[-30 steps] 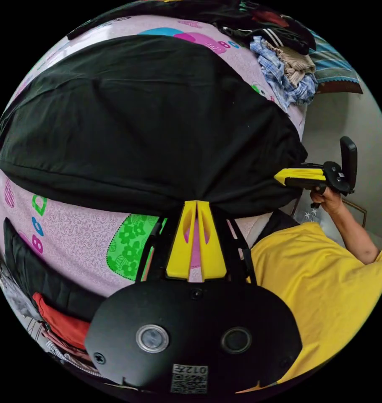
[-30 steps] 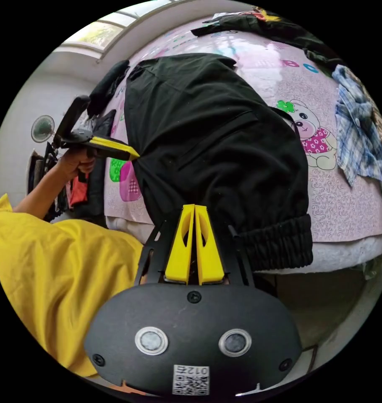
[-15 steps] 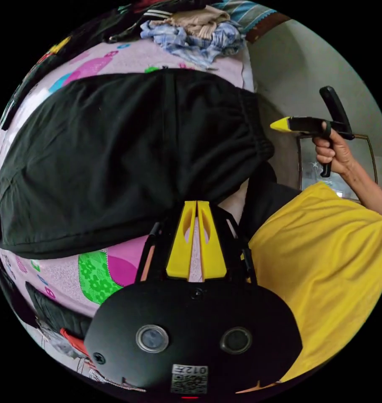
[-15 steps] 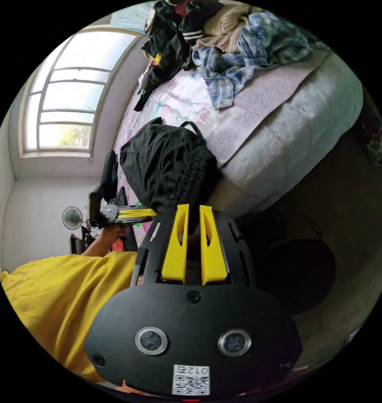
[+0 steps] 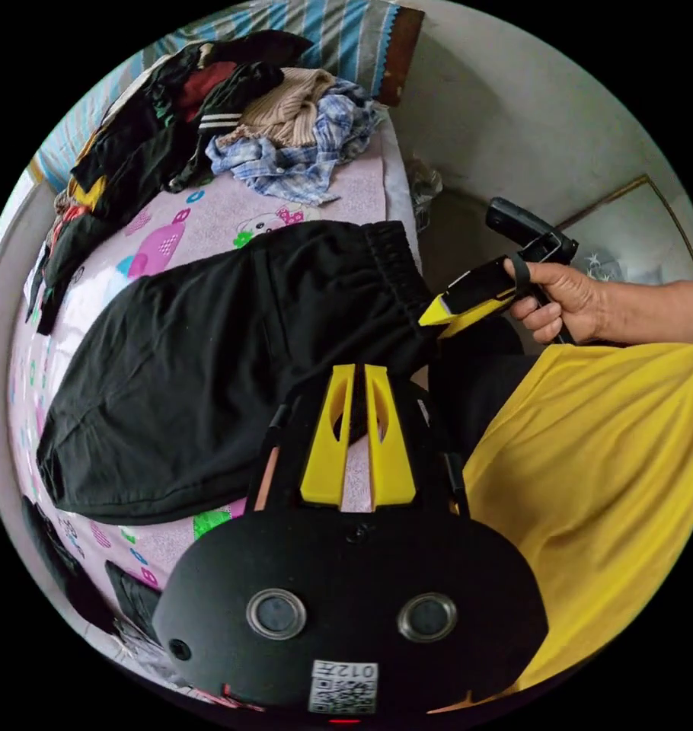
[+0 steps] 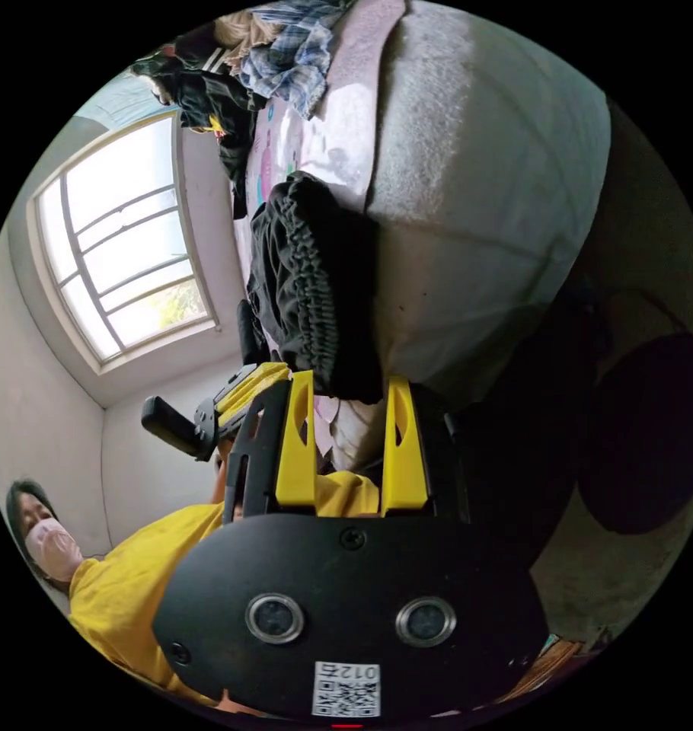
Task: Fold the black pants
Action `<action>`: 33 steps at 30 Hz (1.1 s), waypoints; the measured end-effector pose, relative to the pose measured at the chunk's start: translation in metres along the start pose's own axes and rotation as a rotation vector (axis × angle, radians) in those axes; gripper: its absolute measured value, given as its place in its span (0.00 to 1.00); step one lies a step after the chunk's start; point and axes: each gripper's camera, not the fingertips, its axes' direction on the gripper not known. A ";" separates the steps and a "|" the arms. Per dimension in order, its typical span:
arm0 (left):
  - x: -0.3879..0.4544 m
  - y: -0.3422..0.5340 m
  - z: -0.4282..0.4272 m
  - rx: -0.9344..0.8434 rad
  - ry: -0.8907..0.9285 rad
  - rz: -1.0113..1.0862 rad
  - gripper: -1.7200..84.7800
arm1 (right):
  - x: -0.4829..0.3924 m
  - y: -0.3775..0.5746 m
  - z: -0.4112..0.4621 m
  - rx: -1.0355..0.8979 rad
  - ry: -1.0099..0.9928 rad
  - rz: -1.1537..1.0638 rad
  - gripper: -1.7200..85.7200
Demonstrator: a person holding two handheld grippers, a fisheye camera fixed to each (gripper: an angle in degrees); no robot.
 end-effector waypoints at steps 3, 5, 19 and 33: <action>0.021 -0.006 0.012 -0.049 -0.043 0.142 0.04 | 0.001 0.002 0.006 -0.009 -0.037 0.001 0.12; 0.026 -0.004 0.028 -0.131 -0.043 0.186 0.04 | -0.002 0.007 0.010 -0.013 -0.036 -0.013 0.09; -0.221 0.199 -0.025 0.214 0.260 -0.694 0.03 | -0.145 0.012 0.074 0.053 0.475 -0.455 0.04; -0.535 0.492 -0.022 0.556 0.367 -1.551 0.08 | -0.301 -0.048 0.432 -0.481 1.123 -1.199 0.02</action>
